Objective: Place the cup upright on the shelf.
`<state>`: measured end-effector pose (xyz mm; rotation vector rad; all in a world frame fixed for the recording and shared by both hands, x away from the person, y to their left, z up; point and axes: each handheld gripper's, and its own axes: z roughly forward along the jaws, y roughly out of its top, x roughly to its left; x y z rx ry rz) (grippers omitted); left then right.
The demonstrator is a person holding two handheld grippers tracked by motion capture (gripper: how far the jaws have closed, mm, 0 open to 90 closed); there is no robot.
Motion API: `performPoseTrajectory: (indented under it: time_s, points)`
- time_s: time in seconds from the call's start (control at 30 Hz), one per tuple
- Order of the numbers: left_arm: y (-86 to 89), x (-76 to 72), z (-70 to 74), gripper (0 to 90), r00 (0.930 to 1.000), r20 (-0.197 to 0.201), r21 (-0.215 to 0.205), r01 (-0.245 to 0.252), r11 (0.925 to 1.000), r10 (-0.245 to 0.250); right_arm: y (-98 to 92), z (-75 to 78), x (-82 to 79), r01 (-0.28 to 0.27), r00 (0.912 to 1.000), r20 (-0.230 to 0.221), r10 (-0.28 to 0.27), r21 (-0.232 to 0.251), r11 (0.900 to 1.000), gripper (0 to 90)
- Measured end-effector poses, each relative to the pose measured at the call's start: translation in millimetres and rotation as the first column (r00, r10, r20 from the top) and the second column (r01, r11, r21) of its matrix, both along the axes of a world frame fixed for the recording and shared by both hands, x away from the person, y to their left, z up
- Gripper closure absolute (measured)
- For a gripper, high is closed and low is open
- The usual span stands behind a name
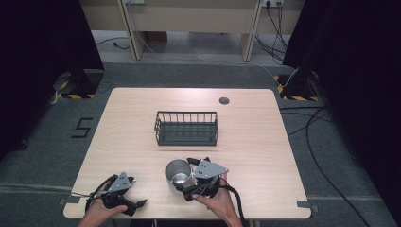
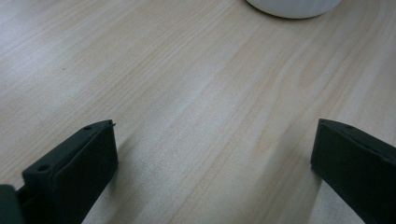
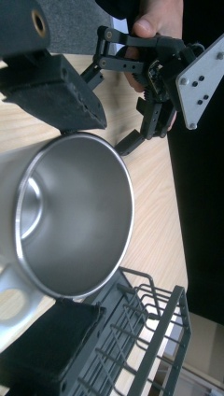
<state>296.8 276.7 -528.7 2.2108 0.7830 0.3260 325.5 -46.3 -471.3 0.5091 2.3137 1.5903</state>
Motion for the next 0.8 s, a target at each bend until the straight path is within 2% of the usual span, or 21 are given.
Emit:
performPoseTrajectory:
  time_s: [0.43,0.5,0.8]
  points:
    - [-0.1,-0.1,-0.1,0.0,1.0,0.001,-0.001,-0.001,1.0,0.001,14.9,-4.4,8.6,0.002,0.9995,-0.031,-0.002,-0.005,1.0,4.7]
    - [-0.1,-0.1,-0.1,0.0,1.0,0.002,-0.001,-0.001,1.0,0.001,18.9,-3.7,9.3,0.008,0.9997,-0.025,-0.008,-0.011,1.0,4.7]
    - [0.0,-0.2,-0.1,0.0,1.0,0.002,-0.001,-0.001,1.0,0.001,22.8,-2.2,10.8,0.017,0.9991,-0.038,-0.018,-0.024,1.0,4.5]
